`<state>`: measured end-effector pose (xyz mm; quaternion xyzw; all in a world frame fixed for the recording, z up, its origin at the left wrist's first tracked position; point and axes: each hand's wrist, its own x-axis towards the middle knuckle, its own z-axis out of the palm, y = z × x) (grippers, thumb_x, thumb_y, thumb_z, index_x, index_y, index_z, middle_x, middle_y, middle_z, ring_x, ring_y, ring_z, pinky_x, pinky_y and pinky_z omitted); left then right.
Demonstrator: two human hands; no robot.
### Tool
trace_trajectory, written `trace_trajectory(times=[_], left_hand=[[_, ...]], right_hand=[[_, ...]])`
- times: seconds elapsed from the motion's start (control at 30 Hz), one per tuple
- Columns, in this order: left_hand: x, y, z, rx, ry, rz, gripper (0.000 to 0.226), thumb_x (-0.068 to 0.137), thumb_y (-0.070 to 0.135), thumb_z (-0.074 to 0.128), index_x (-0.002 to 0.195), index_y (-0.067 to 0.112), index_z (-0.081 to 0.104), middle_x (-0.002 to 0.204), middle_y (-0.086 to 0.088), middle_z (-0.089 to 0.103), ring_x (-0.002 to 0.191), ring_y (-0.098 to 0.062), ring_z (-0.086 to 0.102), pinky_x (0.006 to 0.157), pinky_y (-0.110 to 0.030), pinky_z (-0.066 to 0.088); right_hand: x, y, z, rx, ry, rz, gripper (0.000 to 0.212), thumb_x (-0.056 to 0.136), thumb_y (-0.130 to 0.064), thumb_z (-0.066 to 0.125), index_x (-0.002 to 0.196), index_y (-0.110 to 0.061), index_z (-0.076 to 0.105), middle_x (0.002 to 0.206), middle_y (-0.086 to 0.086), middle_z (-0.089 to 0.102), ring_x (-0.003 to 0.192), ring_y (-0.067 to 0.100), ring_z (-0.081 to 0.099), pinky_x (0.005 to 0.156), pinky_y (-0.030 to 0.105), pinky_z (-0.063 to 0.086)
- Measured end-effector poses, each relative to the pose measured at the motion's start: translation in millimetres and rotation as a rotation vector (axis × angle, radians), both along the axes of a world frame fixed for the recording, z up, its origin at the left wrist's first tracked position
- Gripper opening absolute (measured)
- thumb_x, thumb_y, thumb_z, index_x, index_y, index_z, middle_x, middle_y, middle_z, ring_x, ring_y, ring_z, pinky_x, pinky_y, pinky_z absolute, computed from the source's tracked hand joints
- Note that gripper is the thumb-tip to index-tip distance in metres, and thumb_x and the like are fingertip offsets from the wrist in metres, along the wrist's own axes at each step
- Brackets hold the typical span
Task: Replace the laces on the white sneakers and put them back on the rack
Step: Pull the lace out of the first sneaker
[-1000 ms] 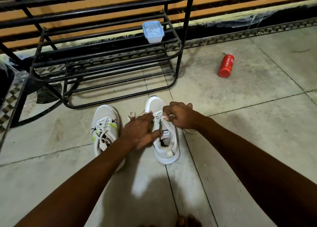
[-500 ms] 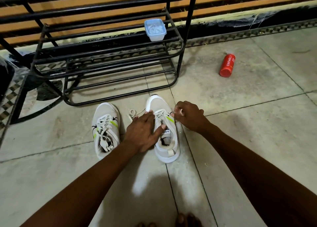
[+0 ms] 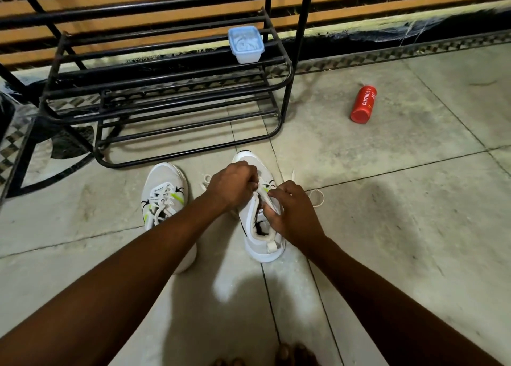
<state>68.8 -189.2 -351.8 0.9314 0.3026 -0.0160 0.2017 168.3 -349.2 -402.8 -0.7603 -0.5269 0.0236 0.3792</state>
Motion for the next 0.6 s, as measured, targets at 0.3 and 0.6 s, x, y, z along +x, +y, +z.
trace_trajectory(times=[0.3,0.6], left_hand=[[9,-5,0,0.217,0.116,-0.154,0.022,0.096,0.017,0.058,0.116,0.009,0.056,0.118,-0.013,0.061,0.105,-0.036,0.064,0.083,-0.041,0.047],[-24,21,-8,-0.134,-0.237,0.008,0.016,0.078,0.013,0.052,0.089,0.023,0.059,0.083,0.006,0.067,0.080,-0.019,0.066,0.073,-0.038,0.055]], right_hand=[[-15,-1,-23,-0.150,0.045,-0.080,0.048,0.096,-0.034,0.044,0.129,-0.007,0.068,0.126,0.010,0.068,0.119,0.029,0.063,0.103,0.037,0.050],[-19,0,-26,-0.164,0.029,-0.125,0.048,0.095,-0.032,0.043,0.125,-0.004,0.069,0.122,0.012,0.071,0.118,0.032,0.064,0.104,0.038,0.050]])
